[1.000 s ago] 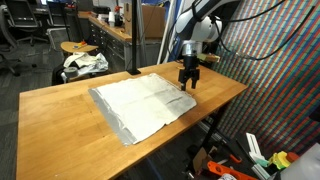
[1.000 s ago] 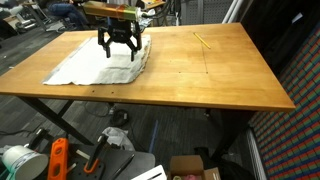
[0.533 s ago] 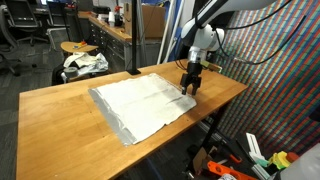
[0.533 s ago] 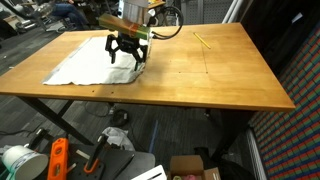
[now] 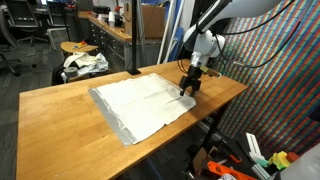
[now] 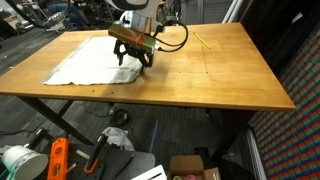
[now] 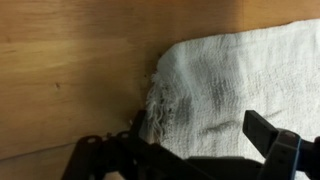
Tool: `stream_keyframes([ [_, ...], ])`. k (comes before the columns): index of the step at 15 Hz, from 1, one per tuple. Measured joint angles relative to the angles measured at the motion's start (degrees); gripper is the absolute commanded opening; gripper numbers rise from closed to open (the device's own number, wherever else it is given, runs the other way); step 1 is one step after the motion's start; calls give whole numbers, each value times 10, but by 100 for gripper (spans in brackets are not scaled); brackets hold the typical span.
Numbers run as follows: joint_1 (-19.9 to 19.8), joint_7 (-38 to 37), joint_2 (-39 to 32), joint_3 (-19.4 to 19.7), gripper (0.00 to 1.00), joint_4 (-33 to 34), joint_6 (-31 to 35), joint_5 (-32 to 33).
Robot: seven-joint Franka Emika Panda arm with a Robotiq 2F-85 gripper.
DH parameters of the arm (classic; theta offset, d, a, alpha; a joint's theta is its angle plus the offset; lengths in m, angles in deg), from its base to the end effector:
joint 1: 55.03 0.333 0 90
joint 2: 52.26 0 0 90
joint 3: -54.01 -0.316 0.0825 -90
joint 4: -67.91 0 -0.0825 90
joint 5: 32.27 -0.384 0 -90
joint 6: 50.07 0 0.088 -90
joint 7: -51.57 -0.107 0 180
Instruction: Fold the cloth in half
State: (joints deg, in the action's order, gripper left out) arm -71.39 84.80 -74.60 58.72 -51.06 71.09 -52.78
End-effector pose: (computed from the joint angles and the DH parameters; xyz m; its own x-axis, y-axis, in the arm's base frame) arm 0.5179 -0.1825 0.2170 0.9807 0.0094 -0.1954 -0.0619 -0.9328 -0.3552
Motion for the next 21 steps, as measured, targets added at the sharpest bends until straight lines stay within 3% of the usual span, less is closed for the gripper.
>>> stream_keyframes([
  [11,-7,12,-2,1,100,-7,23,20],
  [16,-10,100,-2,-10,100,-11,3,22],
  [21,-9,127,-2,-32,100,-12,-1,6],
])
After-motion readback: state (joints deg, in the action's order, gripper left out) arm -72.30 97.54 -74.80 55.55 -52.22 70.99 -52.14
